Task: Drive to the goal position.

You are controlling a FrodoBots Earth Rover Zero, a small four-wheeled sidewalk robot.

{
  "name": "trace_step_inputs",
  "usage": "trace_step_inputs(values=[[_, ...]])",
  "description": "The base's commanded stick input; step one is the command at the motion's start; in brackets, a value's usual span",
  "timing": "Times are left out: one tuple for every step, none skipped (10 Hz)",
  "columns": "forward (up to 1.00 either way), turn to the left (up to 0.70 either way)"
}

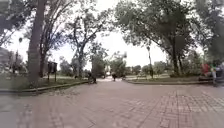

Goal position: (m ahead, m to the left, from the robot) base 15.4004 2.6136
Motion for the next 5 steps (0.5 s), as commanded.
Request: trace_step_inputs(values=[[1.00, 0.01], [1.00, 0.01], [1.00, 0.01], [1.00, 0.01], [1.00, 0.09]])
